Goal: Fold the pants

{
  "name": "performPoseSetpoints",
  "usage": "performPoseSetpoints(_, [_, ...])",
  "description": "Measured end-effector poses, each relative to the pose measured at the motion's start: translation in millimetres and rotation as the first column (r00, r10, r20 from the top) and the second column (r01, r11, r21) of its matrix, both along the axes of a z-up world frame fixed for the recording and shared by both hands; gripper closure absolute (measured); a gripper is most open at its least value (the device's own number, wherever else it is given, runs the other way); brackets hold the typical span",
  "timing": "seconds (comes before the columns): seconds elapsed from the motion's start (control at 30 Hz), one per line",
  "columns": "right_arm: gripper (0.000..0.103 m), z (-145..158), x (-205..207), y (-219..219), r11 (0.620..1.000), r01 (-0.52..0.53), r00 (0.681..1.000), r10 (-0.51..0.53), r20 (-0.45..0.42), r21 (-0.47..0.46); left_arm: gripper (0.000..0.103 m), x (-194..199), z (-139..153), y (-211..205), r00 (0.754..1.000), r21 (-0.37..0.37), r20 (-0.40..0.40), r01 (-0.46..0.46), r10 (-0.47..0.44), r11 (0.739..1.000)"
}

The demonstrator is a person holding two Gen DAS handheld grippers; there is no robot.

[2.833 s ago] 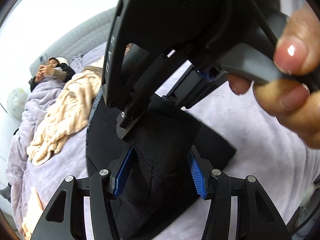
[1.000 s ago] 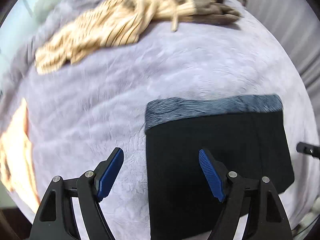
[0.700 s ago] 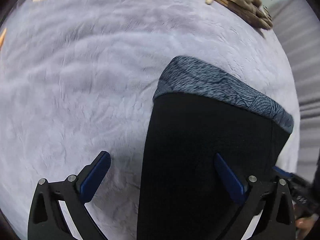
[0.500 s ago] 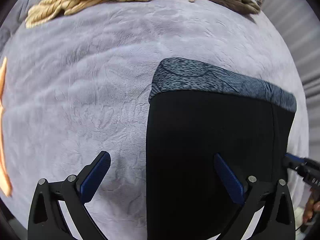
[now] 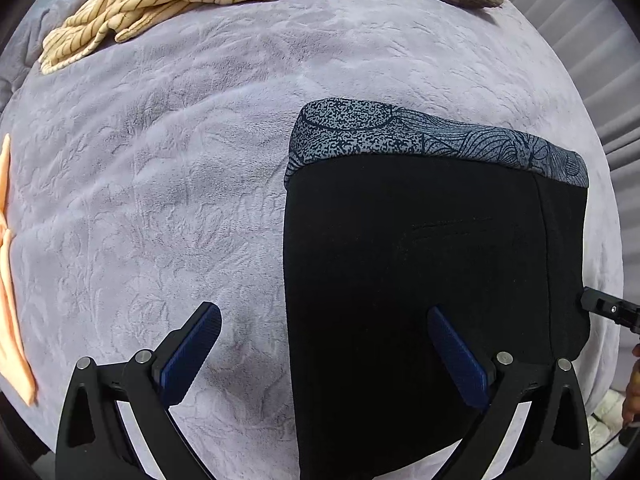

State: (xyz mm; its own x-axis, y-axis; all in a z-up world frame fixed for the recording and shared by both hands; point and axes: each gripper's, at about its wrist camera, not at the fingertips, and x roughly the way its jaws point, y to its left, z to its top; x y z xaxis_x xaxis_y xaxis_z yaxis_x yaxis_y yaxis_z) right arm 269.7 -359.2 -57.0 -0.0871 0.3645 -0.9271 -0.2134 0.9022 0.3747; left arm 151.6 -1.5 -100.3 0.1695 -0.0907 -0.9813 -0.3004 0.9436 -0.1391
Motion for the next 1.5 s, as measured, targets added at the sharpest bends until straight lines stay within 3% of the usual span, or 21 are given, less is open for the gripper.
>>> performPoseSetpoints(0.2, [0.043, -7, -1, 8, 1.0, -0.015, 1.0, 0.015, -0.023, 0.01, 0.0, 10, -8, -1, 1.0, -0.007, -0.001, 0.006, -0.006, 1.0])
performPoseSetpoints(0.67, [0.039, -20, 4, -6, 0.997, 0.054, 0.996, -0.05, -0.067, 0.06, 0.0, 3, -13, 6, 0.999, -0.182, 0.014, 0.048, -0.046, 0.982])
performPoseSetpoints(1.0, [0.029, -35, 22, 15, 0.993, -0.045, 0.997, 0.051, -0.062, 0.105, 0.0, 25, -40, -4, 1.0, -0.276, 0.005, 0.01, -0.009, 0.961])
performPoseSetpoints(1.13, [0.029, -39, 27, 17, 0.993, -0.021, 0.997, 0.03, -0.073, 0.12, 0.0, 33, -45, -15, 0.999, -0.276, 0.017, 0.034, -0.03, 0.961])
performPoseSetpoints(1.27, [0.024, -52, 30, 10, 0.988, 0.007, 0.993, 0.012, -0.119, 0.157, 0.0, 36, -54, -8, 1.0, -0.339, 0.006, 0.004, -0.002, 0.941])
performPoseSetpoints(1.5, [0.018, -71, 34, 1, 0.967, 0.07, 0.984, -0.026, -0.176, 0.246, 0.0, 42, -60, -15, 1.0, -0.338, 0.026, 0.012, -0.003, 0.941])
